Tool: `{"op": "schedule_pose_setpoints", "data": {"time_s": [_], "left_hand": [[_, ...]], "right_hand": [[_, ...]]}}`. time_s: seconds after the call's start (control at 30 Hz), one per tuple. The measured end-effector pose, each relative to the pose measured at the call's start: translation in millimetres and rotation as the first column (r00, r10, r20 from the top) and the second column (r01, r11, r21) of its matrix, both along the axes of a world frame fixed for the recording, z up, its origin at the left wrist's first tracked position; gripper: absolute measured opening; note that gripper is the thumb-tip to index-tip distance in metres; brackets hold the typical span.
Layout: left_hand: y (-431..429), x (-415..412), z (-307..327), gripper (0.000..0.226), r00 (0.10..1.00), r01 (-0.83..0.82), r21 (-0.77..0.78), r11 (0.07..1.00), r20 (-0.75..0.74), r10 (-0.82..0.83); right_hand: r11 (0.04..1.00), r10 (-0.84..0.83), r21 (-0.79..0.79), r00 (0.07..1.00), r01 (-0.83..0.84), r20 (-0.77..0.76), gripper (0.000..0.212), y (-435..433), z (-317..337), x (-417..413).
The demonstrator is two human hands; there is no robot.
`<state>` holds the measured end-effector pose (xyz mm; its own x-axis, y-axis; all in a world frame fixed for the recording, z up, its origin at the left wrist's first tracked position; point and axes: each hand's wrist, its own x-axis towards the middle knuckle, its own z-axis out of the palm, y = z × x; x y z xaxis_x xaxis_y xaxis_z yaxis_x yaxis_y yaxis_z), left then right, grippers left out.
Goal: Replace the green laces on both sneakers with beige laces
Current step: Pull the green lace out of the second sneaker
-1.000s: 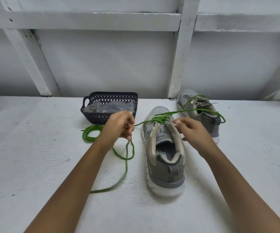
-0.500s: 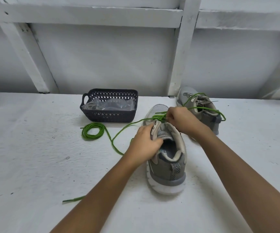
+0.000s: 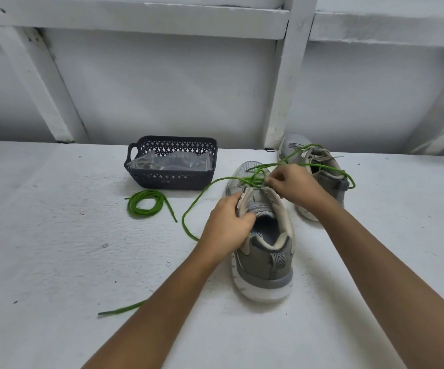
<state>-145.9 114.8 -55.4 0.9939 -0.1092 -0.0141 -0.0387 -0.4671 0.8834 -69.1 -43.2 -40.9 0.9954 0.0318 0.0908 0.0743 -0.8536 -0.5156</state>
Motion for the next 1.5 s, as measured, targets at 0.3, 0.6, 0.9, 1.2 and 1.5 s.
{"op": "schedule_pose_setpoints", "data": {"time_s": [0.3,0.6,0.9,1.2,1.5], "left_hand": [[0,0,-2,0.035,1.0,-0.006,-0.033,0.999,-0.002,0.006],[-1,-1,-3,0.038,1.0,-0.022,-0.064,0.998,-0.003,0.022],[-2,-2,-3,0.039,0.998,-0.052,-0.076,0.996,0.019,0.053],[-2,1,-8,0.044,0.999,-0.05,-0.076,0.996,0.005,0.051],[-3,1,-7,0.043,0.998,-0.057,-0.074,0.996,0.001,0.058]], "right_hand": [[0.997,-0.058,0.059,0.991,0.051,0.119,0.018,3,-11,3],[0.982,-0.122,0.145,0.992,0.118,0.021,0.032,-1,-6,5],[0.817,-0.163,0.535,0.976,0.214,-0.141,0.015,-3,7,5],[0.466,-0.191,0.841,0.959,0.276,-0.208,0.02,-7,17,4],[0.952,-0.097,0.296,0.994,0.078,0.051,0.024,-2,-14,-9]]}}
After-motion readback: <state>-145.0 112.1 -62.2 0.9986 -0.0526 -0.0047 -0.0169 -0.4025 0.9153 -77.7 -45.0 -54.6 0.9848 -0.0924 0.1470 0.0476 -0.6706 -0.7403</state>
